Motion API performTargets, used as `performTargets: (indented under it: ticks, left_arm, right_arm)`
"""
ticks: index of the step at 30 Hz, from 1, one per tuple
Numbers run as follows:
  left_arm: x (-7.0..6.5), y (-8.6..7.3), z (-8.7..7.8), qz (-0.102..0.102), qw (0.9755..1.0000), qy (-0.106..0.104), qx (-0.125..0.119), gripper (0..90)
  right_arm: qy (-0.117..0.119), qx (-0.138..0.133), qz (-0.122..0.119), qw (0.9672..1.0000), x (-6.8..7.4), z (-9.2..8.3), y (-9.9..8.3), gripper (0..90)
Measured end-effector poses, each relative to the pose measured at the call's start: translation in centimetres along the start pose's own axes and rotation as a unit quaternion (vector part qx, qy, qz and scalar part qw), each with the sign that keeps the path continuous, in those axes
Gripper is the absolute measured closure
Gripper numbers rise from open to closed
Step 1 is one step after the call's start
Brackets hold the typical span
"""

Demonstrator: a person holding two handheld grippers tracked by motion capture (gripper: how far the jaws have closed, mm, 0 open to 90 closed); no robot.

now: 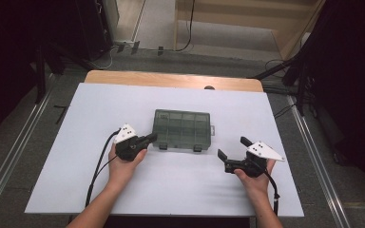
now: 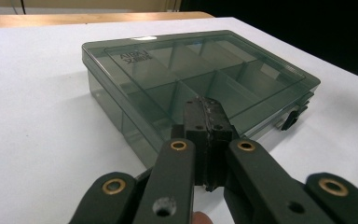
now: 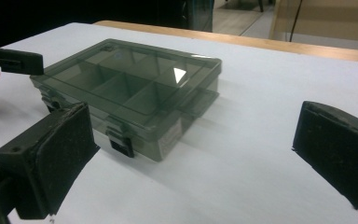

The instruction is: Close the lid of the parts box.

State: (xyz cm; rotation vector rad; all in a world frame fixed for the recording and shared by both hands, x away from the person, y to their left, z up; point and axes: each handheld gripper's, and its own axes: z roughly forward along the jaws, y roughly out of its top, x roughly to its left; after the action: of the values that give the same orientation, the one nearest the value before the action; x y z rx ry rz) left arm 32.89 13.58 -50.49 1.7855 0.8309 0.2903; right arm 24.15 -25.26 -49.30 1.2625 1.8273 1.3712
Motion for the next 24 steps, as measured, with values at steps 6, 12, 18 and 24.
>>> performTargets:
  ticks: [6, 12, 18, 24]
  left_arm:
    - [0.0, 0.0, 0.0, 0.0, 1.0, 0.0, 0.0, 90.0]
    - [0.0, 0.0, 0.0, -0.001, 1.0, 0.0, 0.0, 90.0]
    - [0.0, 0.0, 0.0, -0.001, 1.0, 0.0, 0.0, 90.0]
    - [0.0, 0.0, 0.0, -0.003, 1.0, -0.001, -0.001, 90.0]
  right_arm:
    - [-0.012, -0.003, 0.002, 0.9999, -1.0, -1.5, -0.4, 0.0]
    - [-0.02, -0.001, 0.007, 0.9998, -1.8, -2.7, -0.9, 0.0]
    - [-0.02, 0.001, 0.003, 0.9998, -2.2, -3.8, -1.5, 0.0]
    - [-0.028, 0.001, 0.007, 0.9996, -2.8, -4.8, -2.1, 0.0]
